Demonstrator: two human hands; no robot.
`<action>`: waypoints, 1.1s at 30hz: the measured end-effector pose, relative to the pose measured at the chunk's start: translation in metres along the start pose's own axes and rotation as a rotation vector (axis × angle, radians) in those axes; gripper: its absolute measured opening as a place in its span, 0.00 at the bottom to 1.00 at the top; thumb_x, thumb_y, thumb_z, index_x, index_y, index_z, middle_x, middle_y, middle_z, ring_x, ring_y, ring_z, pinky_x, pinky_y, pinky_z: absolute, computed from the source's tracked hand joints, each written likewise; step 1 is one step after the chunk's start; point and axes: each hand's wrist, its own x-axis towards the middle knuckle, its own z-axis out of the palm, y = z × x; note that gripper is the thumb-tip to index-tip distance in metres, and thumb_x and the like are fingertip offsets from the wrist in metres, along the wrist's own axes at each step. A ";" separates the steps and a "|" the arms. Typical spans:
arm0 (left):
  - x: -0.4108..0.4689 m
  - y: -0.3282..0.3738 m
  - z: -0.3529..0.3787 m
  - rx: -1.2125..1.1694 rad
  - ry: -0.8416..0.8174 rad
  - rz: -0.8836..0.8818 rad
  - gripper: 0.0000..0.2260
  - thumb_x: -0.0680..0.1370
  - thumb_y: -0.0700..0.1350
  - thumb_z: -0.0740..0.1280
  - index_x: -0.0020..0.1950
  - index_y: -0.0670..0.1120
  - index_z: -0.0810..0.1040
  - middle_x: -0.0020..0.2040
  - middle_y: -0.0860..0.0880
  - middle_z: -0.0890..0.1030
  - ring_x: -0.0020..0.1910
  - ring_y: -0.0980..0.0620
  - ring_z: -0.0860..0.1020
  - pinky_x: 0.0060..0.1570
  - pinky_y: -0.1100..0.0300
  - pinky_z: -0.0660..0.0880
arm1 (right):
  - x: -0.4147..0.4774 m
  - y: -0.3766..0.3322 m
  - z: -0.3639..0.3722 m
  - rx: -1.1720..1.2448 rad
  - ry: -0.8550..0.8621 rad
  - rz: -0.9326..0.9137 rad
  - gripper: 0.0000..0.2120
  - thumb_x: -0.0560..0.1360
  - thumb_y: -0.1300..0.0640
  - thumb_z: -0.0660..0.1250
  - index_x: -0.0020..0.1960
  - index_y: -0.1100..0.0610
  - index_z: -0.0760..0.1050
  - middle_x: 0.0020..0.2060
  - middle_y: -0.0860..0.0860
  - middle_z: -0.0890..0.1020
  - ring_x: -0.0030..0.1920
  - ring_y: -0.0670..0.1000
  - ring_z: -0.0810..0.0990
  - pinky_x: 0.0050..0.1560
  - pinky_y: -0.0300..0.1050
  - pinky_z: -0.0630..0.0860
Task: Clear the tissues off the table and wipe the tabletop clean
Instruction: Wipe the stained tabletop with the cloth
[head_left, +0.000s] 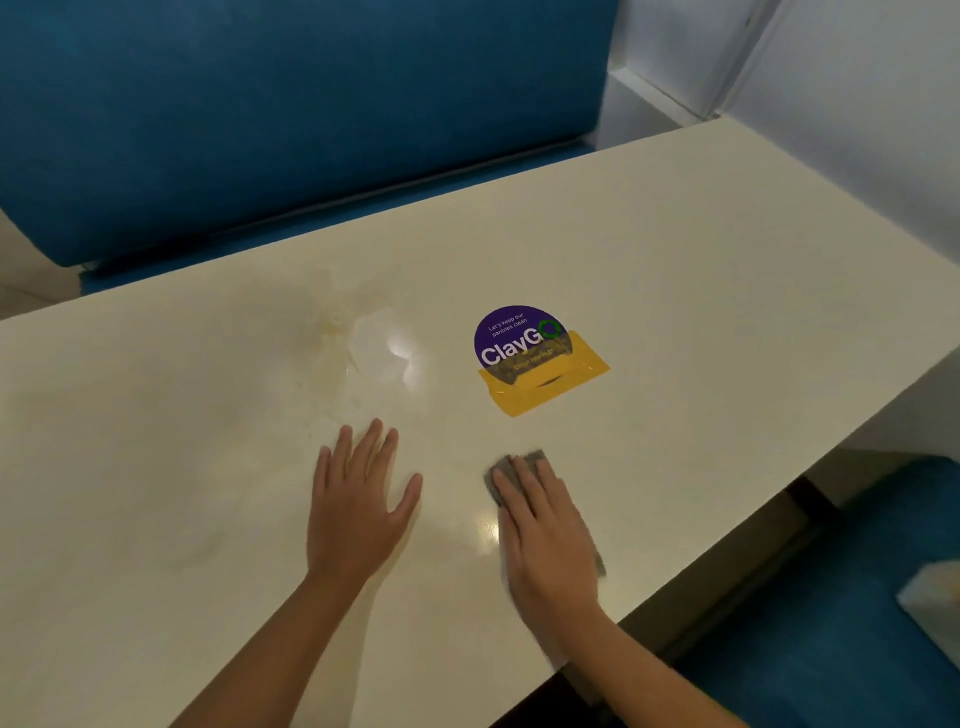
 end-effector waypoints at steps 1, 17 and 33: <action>0.000 0.000 0.001 -0.008 0.018 0.004 0.28 0.77 0.60 0.50 0.67 0.44 0.73 0.68 0.45 0.72 0.69 0.40 0.67 0.68 0.45 0.60 | -0.006 -0.002 -0.005 -0.041 -0.155 -0.068 0.20 0.81 0.54 0.52 0.71 0.59 0.65 0.72 0.50 0.64 0.75 0.49 0.50 0.74 0.48 0.48; -0.001 0.001 0.003 -0.017 0.045 -0.002 0.27 0.75 0.58 0.53 0.68 0.44 0.72 0.68 0.45 0.72 0.70 0.40 0.66 0.69 0.45 0.58 | -0.005 0.029 -0.014 -0.154 0.062 0.539 0.24 0.78 0.53 0.47 0.72 0.58 0.62 0.71 0.57 0.66 0.73 0.55 0.57 0.70 0.32 0.35; -0.002 -0.002 0.005 -0.043 0.013 -0.006 0.30 0.76 0.61 0.49 0.71 0.46 0.68 0.72 0.48 0.67 0.74 0.43 0.59 0.72 0.49 0.51 | -0.030 0.072 -0.095 -0.052 -0.049 0.468 0.23 0.78 0.65 0.52 0.71 0.53 0.65 0.71 0.46 0.65 0.72 0.43 0.59 0.67 0.32 0.57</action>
